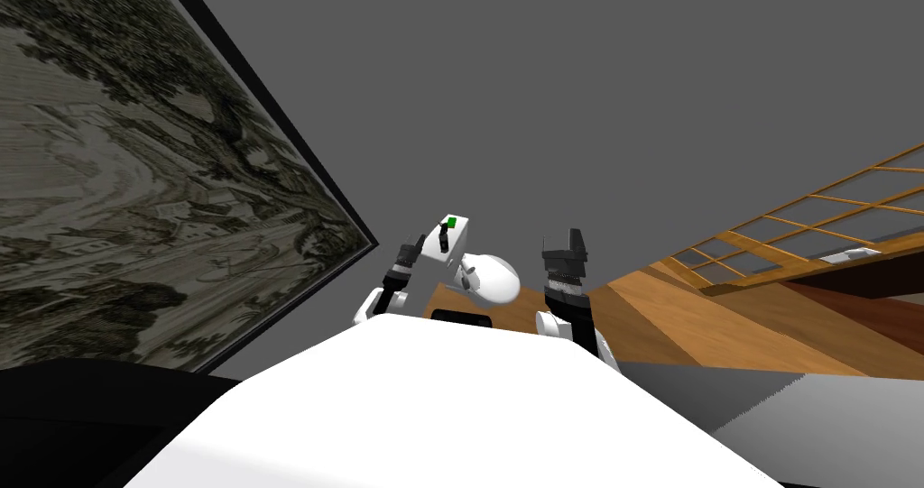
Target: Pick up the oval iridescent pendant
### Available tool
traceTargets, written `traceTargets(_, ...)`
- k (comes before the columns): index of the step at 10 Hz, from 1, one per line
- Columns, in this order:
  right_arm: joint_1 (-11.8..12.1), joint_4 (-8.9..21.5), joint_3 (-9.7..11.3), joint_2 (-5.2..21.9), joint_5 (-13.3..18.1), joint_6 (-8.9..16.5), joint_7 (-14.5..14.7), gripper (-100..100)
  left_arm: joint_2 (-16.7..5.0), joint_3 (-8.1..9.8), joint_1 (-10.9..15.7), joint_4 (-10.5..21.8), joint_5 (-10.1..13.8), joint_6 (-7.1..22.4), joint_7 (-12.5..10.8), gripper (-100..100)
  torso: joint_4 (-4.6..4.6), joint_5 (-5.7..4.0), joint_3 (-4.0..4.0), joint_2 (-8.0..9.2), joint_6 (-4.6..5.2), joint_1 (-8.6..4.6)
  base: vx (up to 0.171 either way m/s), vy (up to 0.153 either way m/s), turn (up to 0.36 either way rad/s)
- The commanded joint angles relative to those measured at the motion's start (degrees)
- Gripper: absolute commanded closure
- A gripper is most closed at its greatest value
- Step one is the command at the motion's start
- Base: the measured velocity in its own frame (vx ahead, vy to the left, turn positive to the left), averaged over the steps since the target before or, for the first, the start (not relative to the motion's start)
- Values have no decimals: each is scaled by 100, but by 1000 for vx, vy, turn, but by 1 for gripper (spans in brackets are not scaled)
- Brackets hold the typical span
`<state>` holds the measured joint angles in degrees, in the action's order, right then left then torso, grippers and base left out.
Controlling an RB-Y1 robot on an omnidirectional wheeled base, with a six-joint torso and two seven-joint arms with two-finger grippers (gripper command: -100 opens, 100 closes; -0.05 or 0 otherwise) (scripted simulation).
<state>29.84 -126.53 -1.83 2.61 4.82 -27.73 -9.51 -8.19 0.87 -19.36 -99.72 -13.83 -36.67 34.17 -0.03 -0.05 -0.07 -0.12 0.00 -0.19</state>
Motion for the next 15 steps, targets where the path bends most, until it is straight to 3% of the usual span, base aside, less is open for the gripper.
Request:
traceTargets(1, 0, 0, 0, 0, 0, 0, 0, 0, 16, 19, 80, 261, -156, 17, 197, -100, 0, 0, 0, 0, 0, 0, 18, -45, 6)
traceTargets(4, 0, 0, 0, 0, 0, 0, 0, 0, 11, 77, 208, 678, -395, 25, 493, -100, 1, 1, 2, 4, 0, 3, 18, -46, 9)
traceTargets(5, 0, 0, 0, 0, 0, 0, 0, 0, 11, 77, 208, 678, -395, 25, 493, -100, 1, 1, 4, 6, 0, 5, 8, -30, 4)
traceTargets(10, 0, 0, 0, 0, 0, 0, 0, 0, 11, 214, 508, 1657, -950, 47, 1177, -100, 0, -1, -2, -4, 0, -3, 27, -57, 11)
traceTargets(15, 0, 0, 0, 0, 0, 0, 0, 0, 29, 322, 748, 2445, -1392, 67, 1720, -100, 2, 0, 4, 8, 0, 1, 17, -53, 11)
